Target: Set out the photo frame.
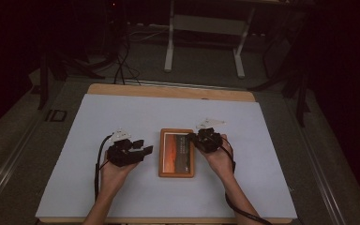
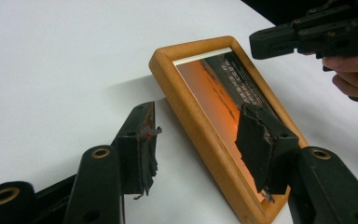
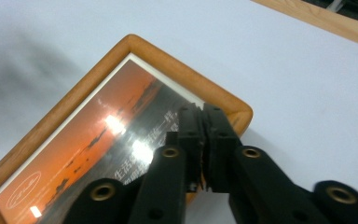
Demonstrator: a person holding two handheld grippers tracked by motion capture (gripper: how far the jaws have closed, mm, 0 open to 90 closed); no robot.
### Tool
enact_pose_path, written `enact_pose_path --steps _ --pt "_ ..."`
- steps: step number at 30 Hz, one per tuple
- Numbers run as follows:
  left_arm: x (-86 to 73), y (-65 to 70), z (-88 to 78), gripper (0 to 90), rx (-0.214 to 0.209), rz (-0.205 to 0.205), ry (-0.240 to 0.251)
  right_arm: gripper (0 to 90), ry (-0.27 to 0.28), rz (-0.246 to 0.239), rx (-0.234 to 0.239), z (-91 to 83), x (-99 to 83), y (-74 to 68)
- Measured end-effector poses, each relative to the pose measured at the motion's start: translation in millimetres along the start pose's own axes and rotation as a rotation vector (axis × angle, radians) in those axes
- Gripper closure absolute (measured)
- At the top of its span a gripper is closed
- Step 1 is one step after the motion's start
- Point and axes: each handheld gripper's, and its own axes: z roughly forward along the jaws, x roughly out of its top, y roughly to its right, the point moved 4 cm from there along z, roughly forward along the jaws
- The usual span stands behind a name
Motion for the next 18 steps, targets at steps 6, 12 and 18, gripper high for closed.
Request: enact_pose_path --steps 6,12,18 --pt "1.0 0.0 -1.8 47.1 0.008 -0.002 0.001 89.7 -0.017 -0.024 -0.008 7.9 1.5 0.8" --pt "1.5 0.3 -2.1 46.5 0.009 -0.002 0.0 89.9 -0.022 -0.028 -0.018 16.8 4.6 2.2" --pt "1.0 1.2 -1.1 46.6 0.003 -0.001 -0.004 90.0 -0.011 0.003 -0.012 21.4 3.6 7.2"
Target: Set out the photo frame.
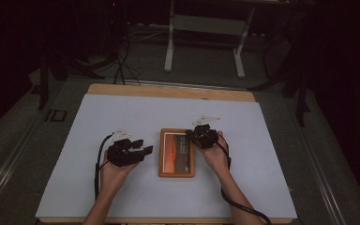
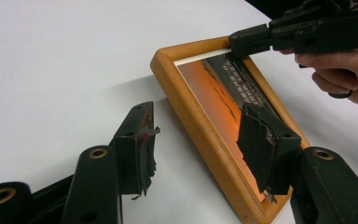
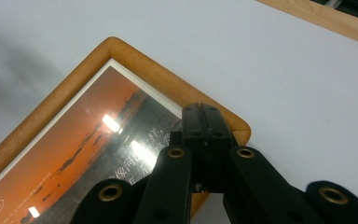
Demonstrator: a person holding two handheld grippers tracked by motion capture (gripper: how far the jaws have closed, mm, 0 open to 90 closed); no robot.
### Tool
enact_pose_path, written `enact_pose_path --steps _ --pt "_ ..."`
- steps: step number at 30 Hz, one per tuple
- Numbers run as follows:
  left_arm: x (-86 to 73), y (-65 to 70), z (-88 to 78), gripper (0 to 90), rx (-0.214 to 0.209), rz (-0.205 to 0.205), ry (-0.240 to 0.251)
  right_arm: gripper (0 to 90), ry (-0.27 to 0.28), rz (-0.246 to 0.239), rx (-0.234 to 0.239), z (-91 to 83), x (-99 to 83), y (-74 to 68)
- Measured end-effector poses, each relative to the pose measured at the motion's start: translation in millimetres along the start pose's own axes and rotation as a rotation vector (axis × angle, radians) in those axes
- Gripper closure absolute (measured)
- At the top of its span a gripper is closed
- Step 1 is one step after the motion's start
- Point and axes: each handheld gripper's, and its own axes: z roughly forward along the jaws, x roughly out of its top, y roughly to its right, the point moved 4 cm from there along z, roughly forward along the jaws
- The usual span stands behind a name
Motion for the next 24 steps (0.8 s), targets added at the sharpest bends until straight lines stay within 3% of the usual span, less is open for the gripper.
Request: enact_pose_path --steps 12,16,24 --pt "2.7 3.6 -2.3 47.0 -0.016 -0.003 0.014 90.0 -0.008 0.023 -0.009 -0.3 -3.3 6.0" --pt "4.2 4.3 -3.3 46.9 -0.052 -0.031 0.03 90.0 -0.018 0.049 -0.013 0.3 -6.5 10.8" --pt "5.9 7.2 -3.7 46.6 -0.078 -0.051 0.038 90.0 -0.053 0.102 -0.03 4.0 -17.2 22.8"
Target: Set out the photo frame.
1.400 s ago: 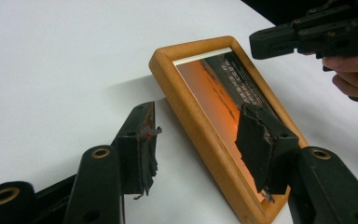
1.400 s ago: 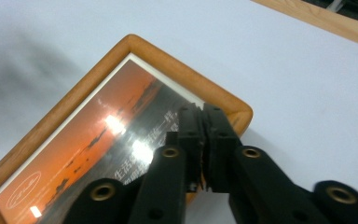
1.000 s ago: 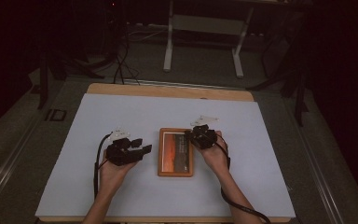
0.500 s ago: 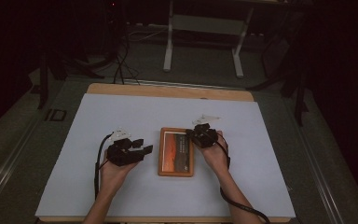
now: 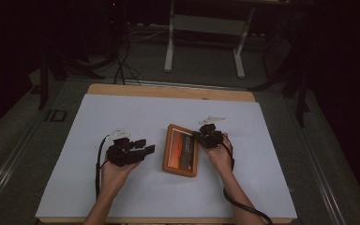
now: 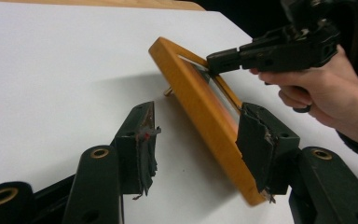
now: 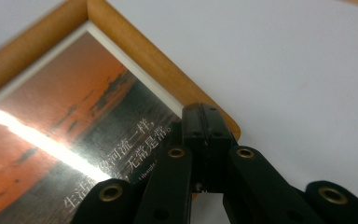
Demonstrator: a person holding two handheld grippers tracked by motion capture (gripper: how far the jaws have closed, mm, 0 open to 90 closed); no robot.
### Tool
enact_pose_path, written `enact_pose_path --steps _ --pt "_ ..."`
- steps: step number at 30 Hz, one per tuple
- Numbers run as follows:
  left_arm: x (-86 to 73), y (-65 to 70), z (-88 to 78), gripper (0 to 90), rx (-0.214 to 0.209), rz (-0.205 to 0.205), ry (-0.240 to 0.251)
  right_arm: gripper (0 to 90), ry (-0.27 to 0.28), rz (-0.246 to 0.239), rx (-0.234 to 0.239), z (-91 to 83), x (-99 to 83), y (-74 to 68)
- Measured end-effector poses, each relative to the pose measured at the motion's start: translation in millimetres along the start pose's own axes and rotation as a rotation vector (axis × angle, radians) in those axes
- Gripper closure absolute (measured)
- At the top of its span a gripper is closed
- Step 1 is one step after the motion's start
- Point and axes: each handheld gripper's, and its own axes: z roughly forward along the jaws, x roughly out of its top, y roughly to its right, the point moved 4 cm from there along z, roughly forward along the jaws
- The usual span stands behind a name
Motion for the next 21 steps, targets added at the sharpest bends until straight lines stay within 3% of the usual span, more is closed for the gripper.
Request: enact_pose_path --steps 3,8,21 --pt "0.5 1.3 0.9 45.8 -0.016 -0.014 0.01 90.0 -0.015 0.03 0.012 2.3 -4.9 4.5" --pt "1.1 4.4 2.4 44.1 -0.028 -0.02 0.015 90.0 -0.018 0.04 0.016 3.8 -7.5 6.7" --pt "-5.1 20.7 16.2 34.4 -0.045 -0.01 -0.04 90.0 -0.015 0.052 0.024 4.1 -8.3 7.5"
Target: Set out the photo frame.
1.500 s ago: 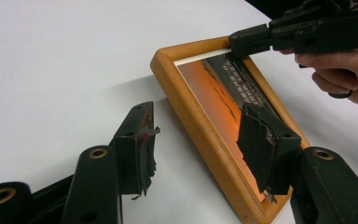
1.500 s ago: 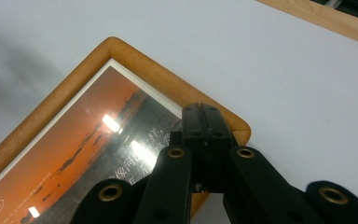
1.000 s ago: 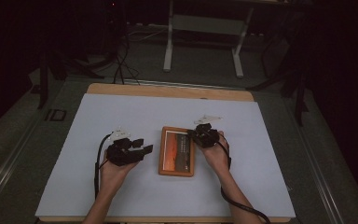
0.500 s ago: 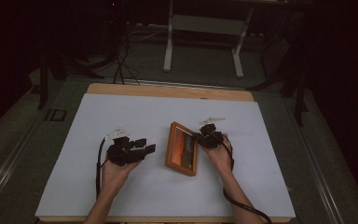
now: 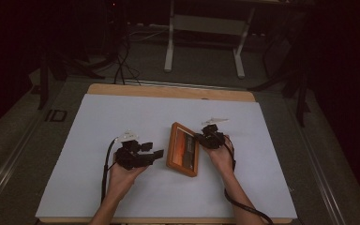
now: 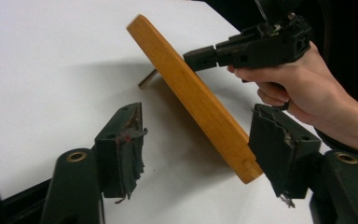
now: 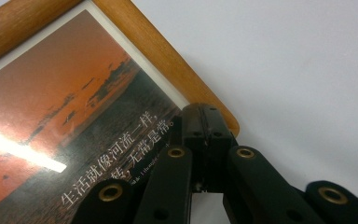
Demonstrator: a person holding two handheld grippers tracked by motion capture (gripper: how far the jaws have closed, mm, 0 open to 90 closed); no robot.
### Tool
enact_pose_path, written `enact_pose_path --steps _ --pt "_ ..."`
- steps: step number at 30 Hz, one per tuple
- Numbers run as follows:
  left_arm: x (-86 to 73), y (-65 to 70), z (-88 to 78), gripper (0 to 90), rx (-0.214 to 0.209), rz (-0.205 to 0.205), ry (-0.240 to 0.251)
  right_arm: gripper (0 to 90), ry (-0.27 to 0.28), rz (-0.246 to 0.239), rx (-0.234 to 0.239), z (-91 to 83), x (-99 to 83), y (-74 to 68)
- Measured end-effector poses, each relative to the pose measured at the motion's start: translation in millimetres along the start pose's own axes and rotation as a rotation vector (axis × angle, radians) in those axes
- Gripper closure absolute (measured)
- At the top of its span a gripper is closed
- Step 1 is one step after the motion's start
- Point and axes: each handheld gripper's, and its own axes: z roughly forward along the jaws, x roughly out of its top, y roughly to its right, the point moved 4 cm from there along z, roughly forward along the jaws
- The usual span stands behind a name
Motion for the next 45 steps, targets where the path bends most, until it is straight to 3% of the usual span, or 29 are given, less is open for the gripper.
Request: enact_pose_path --steps 10,18,24,33,39,45 --pt "-10.4 14.3 22.6 23.1 -0.004 0.013 -0.081 90.0 0.007 -0.002 0.0 -0.3 -1.0 -0.5" --pt "-19.4 19.5 38.1 23.1 -0.022 0.005 -0.119 90.0 0.01 -0.002 -0.002 -0.2 -1.3 -0.7" --pt "-21.6 22.8 45.7 28.4 -0.042 -0.015 -0.122 90.0 0.012 -0.003 0.0 -0.3 -1.5 -0.3" --pt "-20.3 24.6 54.5 44.8 -0.072 -0.064 -0.11 90.0 0.018 -0.006 -0.003 -0.4 -2.2 -0.4" --pt "-21.9 26.8 61.7 47.6 -0.08 -0.09 -0.131 90.0 0.022 -0.005 -0.003 -0.5 -2.6 -0.5" --pt "-21.9 29.2 65.9 49.4 -0.059 -0.11 -0.14 90.0 0.027 -0.008 0.0 -0.5 -3.0 -0.3"
